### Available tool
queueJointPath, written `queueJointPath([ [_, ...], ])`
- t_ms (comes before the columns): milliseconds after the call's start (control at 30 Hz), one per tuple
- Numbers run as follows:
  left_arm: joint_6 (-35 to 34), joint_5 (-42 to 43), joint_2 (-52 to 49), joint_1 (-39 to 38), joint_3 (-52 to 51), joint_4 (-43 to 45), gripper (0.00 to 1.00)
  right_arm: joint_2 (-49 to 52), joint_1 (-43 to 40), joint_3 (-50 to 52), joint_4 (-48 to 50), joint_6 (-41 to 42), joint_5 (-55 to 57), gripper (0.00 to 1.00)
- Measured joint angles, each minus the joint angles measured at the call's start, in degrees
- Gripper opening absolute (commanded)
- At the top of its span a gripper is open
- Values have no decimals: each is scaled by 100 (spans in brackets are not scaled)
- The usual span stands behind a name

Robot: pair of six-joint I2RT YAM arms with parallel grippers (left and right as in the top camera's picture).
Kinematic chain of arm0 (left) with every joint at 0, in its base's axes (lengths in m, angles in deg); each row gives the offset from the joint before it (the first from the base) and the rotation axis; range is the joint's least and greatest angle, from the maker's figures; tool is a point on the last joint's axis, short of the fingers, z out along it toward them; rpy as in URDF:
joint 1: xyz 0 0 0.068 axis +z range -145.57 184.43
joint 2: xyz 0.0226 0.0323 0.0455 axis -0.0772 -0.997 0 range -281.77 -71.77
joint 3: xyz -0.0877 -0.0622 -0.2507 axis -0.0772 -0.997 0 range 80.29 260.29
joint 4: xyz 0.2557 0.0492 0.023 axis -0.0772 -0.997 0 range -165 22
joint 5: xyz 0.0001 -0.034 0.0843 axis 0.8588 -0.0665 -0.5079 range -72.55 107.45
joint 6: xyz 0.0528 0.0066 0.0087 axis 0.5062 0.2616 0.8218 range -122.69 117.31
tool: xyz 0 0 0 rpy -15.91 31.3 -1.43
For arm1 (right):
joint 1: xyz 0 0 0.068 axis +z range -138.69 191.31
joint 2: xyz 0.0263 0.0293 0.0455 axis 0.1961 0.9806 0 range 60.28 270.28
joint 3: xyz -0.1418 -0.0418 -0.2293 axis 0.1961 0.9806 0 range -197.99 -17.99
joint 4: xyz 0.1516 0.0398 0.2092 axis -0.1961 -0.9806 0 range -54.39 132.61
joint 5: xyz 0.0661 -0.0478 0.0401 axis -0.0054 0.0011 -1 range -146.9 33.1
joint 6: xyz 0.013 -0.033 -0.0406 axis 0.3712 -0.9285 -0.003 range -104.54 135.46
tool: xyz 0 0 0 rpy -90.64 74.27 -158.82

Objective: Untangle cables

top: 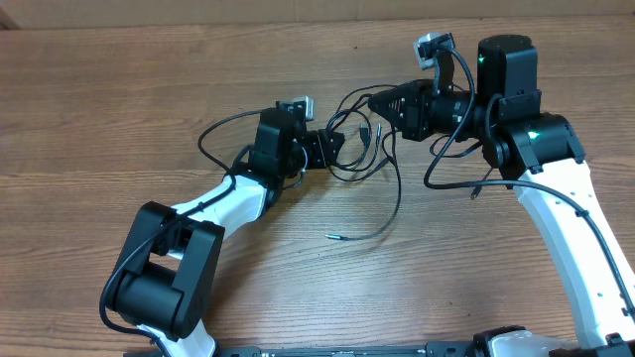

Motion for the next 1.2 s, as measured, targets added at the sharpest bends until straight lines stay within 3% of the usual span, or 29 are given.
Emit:
queueJointPath([
  [233, 197, -507, 0, 0, 2, -844, 41, -81, -254, -46, -57, -7, 1456, 4],
  [267, 223, -538, 0, 0, 2, -863, 38, -111, -323, -92, -61, -4, 1727, 4],
  [367, 236, -575, 0, -2, 7, -833, 8, -402, -708, -271, -107, -7, 3154, 4],
  [400, 262, -590, 0, -4, 4, -859, 4, -452, -776, -295, -129, -7, 3353, 4],
  [533, 319, -330, 2, 107, 4, -883, 4, -568, -1143, -420, -804, -4, 4164, 6],
  [667, 339, 105, 326, 343, 4, -918, 4, -446, -1130, -417, -1333, -17, 4299, 22],
  [833, 459, 645, 1054, 616, 7, -916, 4, -83, -1130, -420, -1611, -22, 3340, 33],
  [1000, 1054, 1508, 1368, 671, 9, -894, 4, 544, -1130, -420, -1532, -214, 1681, 34],
  [1200, 2009, 2382, 1368, 669, 9, -909, 4, 1049, -916, -420, -1499, -1843, -284, 33],
])
